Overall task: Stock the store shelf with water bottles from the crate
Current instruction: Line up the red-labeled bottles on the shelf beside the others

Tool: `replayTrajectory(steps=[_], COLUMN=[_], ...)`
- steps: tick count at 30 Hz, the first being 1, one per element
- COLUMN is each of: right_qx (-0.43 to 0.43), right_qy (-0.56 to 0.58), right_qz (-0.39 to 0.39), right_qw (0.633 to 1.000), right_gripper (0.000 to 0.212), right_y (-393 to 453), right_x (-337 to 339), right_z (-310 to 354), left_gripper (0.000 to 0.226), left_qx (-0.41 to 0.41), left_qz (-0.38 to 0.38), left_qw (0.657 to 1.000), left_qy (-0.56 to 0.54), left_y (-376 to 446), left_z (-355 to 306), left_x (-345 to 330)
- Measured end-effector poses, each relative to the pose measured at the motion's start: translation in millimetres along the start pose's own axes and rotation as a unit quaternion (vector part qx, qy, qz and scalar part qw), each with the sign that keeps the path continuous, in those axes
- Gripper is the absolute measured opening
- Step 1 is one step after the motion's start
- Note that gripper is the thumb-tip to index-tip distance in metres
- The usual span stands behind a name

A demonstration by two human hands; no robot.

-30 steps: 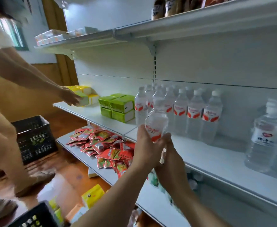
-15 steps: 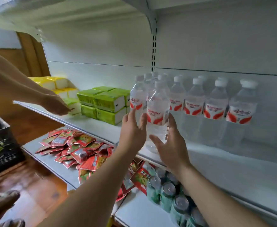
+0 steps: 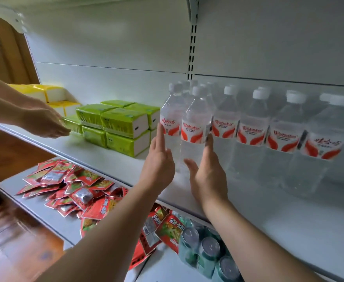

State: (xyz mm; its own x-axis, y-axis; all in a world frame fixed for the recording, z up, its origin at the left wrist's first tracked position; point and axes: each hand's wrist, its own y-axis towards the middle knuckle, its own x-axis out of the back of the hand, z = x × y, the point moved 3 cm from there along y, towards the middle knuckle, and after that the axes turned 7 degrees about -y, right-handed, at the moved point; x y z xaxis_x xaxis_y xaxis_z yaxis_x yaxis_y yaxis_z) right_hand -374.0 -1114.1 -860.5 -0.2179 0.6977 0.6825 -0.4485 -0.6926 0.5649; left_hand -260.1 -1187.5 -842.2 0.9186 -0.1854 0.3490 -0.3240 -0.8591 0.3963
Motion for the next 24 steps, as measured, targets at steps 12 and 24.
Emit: replayTrajectory(steps=[12, 24], right_qx=[-0.028, 0.093], right_qy=[-0.081, 0.005], right_qz=[0.042, 0.081], right_qw=[0.995, 0.992], right_gripper=[0.078, 0.064], right_y=[-6, -88], right_x=[2, 41], right_z=[-3, 2], left_gripper=[0.067, 0.059], left_qx=[0.055, 0.083], left_qz=[0.008, -0.021], left_qw=[0.997, 0.995], left_qy=[0.058, 0.053], left_y=[-12, -101], left_z=[20, -22], left_x=[0, 22])
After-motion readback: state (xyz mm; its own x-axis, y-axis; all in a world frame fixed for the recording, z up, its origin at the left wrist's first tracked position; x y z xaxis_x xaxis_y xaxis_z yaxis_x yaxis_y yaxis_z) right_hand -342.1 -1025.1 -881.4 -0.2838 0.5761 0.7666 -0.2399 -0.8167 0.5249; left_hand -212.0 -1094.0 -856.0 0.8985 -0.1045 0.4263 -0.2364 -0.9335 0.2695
